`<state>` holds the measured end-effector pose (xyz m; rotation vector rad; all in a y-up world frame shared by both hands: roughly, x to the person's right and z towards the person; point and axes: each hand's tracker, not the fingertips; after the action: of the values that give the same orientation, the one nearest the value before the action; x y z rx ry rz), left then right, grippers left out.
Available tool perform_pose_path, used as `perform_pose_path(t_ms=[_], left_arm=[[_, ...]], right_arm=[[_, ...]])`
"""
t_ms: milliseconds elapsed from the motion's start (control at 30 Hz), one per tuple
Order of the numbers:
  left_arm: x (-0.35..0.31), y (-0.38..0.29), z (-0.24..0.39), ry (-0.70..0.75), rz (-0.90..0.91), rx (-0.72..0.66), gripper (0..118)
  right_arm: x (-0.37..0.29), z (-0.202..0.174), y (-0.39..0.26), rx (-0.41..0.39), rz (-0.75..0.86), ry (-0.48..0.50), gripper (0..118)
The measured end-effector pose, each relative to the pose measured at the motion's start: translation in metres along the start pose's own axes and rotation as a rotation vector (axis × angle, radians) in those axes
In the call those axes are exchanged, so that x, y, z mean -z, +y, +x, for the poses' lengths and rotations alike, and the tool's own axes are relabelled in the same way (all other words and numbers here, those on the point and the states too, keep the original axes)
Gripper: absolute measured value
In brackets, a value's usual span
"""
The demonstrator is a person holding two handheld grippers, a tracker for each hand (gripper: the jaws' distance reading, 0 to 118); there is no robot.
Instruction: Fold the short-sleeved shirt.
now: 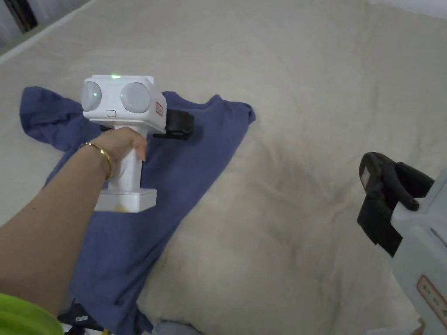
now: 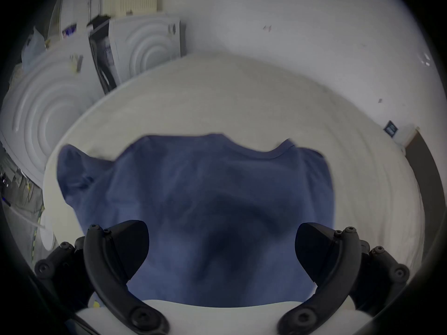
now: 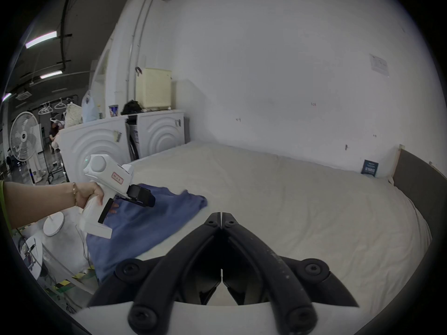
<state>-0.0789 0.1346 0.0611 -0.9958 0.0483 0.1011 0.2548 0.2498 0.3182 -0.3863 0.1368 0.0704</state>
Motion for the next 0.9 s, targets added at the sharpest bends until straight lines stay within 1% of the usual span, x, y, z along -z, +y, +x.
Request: perform_pose_path(t_ms=[133,233,300,333,367,400,433,500,567,633,700,767,900], left_arm=[[0.038,0.0,0.01,0.022,-0.053,0.015,118],[0.043,-0.004,0.013,0.02,-0.082,0.036,112],[0.035,-0.003,0.016,0.014,-0.066,0.036,92],[0.03,-0.003,0.017,-0.011,-0.056,0.049,77],[0.022,-0.002,0.016,-0.021,-0.033,0.069,48],[0.017,-0.002,0.017,-0.02,-0.026,0.065,23],[0.012,-0.001,0.018,-0.031,-0.023,0.052,14],[0.003,-0.002,0.016,-0.006,-0.02,0.03,14],[-0.014,-0.005,0.016,-0.007,-0.005,0.04,14],[-0.038,-0.006,0.011,-0.009,0.049,0.02,14],[-0.069,-0.005,0.008,-0.014,0.1,-0.007,14],[-0.11,-0.001,0.0,-0.029,0.164,-0.035,14],[-0.197,0.004,-0.009,-0.071,0.326,-0.023,14]], right_arm=[[0.009,0.017,-0.019,0.017,-0.053,-0.056,1],[0.016,0.028,-0.029,0.05,-0.115,-0.07,1],[0.017,0.033,-0.032,0.059,-0.121,-0.073,1],[0.016,0.034,-0.033,0.061,-0.119,-0.078,1],[0.014,0.034,-0.032,0.063,-0.116,-0.08,1],[0.012,0.034,-0.031,0.066,-0.11,-0.082,1],[0.009,0.034,-0.029,0.074,-0.1,-0.081,1],[0.005,0.033,-0.024,0.084,-0.089,-0.074,1],[-0.006,0.032,-0.019,0.082,-0.065,-0.077,1],[-0.017,0.032,-0.014,0.079,-0.042,-0.083,1],[-0.029,0.032,-0.009,0.087,-0.023,-0.082,1],[-0.06,0.024,-0.012,0.086,0.013,-0.088,1],[-0.1,0.023,-0.006,0.086,0.086,-0.098,1]])
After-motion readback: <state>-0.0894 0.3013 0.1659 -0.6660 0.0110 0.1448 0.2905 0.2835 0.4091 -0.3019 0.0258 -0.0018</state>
